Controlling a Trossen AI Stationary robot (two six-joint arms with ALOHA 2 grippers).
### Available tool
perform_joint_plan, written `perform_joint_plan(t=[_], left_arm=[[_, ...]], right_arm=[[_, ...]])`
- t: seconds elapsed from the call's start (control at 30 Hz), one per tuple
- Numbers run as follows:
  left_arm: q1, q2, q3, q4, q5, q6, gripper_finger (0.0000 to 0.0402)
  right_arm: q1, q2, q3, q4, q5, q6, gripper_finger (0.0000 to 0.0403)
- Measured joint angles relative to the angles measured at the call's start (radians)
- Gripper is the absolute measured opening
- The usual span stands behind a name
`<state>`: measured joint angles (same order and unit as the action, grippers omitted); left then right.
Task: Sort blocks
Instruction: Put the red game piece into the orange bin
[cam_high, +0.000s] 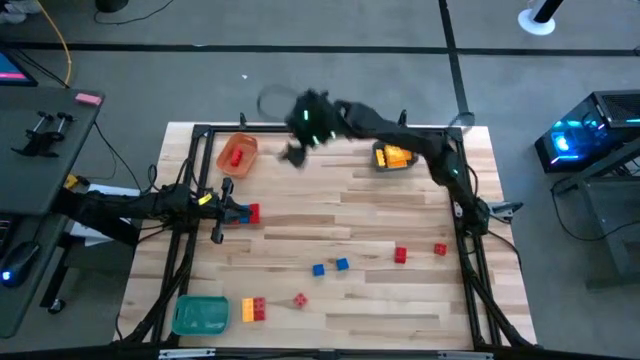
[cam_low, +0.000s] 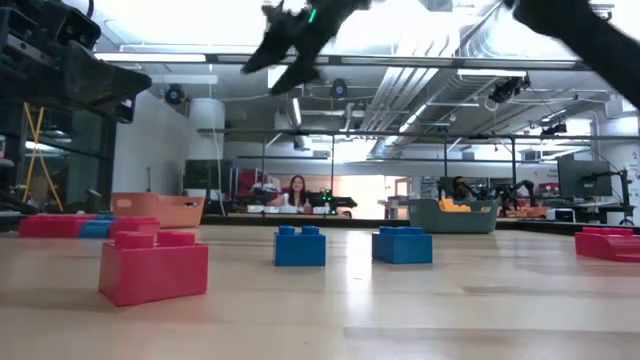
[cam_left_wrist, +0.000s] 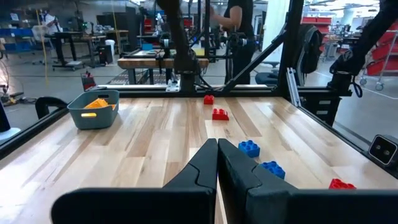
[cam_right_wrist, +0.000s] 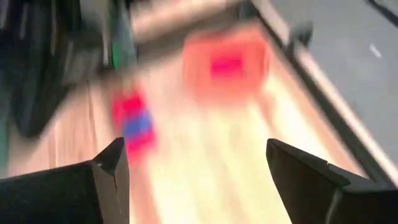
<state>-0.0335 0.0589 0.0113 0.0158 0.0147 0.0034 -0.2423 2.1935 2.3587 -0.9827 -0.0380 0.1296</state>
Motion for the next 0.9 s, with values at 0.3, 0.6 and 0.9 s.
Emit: perform_joint_plan(t=[0.3,0.6,0.9], left_arm=[[0.0,0.0,0.0,0.0,0.0,0.0,0.0],[0.0,0.001,0.0,0.209,-0.003,-0.223,0.0],[-0.001,0.214,0.144,0.291,-0.114,-0.44,0.0]], right_arm=[[0.467,-0.183,-0.287,-0.488,0.315,0.521,0.0258],[0.814,-0.38,-0.684,-0.443,0.411,1.353,0.0258],[0.976,-0.409,-0.871,-0.372,0.474,1.615,0.0258]])
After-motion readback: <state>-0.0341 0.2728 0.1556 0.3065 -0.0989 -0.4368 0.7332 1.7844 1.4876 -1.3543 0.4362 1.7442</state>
